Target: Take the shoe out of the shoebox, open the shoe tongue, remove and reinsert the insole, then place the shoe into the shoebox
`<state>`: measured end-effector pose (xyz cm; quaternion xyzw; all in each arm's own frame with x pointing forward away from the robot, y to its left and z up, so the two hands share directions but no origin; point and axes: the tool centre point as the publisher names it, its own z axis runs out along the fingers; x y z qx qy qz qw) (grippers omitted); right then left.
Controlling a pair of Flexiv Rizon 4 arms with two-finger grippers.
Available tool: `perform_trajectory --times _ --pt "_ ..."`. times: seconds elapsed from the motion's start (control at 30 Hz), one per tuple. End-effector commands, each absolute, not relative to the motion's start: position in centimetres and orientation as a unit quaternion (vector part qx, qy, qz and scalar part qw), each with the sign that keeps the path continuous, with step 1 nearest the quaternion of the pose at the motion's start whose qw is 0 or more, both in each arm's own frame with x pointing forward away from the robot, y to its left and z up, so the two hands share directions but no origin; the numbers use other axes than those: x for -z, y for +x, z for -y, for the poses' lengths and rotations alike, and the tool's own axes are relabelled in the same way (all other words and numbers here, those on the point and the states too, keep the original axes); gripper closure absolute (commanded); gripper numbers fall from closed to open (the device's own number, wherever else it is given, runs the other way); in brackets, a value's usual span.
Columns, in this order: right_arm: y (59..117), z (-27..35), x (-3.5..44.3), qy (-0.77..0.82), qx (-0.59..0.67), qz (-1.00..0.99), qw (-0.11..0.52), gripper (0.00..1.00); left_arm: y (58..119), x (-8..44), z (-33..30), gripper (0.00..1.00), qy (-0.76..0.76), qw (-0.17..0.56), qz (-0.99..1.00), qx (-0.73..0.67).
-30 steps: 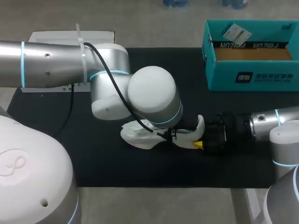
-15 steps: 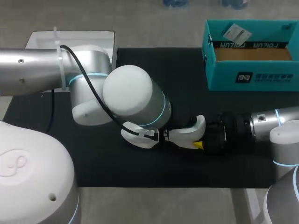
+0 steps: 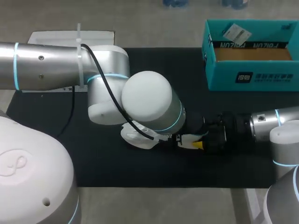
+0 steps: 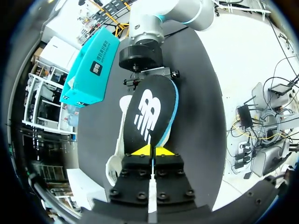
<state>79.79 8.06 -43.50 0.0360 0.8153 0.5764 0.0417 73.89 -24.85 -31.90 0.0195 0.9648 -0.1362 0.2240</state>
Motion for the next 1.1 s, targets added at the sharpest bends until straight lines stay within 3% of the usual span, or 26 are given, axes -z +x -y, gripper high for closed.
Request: perform_trajectory --times 0.03,0.3,1.1 --pt "79.8 -8.3 43.9 0.037 -0.576 -0.816 0.042 1.0 73.7 31.8 26.9 1.0 0.001 0.228 -0.965 0.125" --pt "79.8 -8.3 43.9 0.037 -0.576 -0.816 0.042 1.0 72.5 27.9 27.3 1.0 -0.022 0.213 -0.959 0.187" --pt "79.8 -8.3 43.9 0.037 -0.576 -0.816 0.042 1.0 74.7 12.6 22.8 1.0 -0.076 -0.043 -0.903 0.42"
